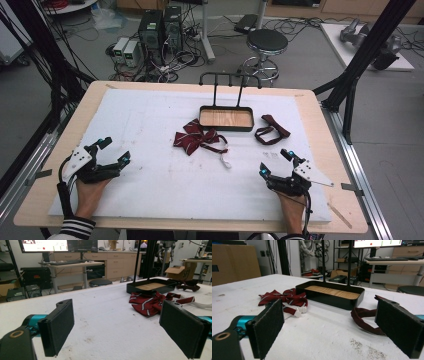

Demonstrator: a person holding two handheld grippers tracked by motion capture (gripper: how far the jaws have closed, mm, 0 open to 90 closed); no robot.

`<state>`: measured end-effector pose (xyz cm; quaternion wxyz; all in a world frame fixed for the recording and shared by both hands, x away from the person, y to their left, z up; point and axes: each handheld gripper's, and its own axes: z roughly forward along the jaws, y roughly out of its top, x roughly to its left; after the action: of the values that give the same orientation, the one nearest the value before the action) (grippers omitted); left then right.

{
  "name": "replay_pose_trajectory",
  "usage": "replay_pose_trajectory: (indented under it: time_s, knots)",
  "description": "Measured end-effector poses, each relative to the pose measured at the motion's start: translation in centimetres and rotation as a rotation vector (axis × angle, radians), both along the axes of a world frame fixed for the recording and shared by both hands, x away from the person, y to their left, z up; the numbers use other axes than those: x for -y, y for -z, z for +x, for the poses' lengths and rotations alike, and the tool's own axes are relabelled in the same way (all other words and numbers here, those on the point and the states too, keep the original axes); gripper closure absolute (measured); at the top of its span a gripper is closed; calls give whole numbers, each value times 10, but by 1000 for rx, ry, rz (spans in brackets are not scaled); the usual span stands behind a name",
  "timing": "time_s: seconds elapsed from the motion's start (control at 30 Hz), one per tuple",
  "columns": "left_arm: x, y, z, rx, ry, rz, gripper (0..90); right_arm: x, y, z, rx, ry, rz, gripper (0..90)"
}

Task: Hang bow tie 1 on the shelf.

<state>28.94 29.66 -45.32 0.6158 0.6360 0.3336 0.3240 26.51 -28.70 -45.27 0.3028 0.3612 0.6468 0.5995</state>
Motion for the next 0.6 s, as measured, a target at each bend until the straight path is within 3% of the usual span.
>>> replay_pose_trajectory:
  time_s: [0.6]
  knots:
    - [1,-1,2,-18,8,15,131,1,0,0,-4,3,8,79]
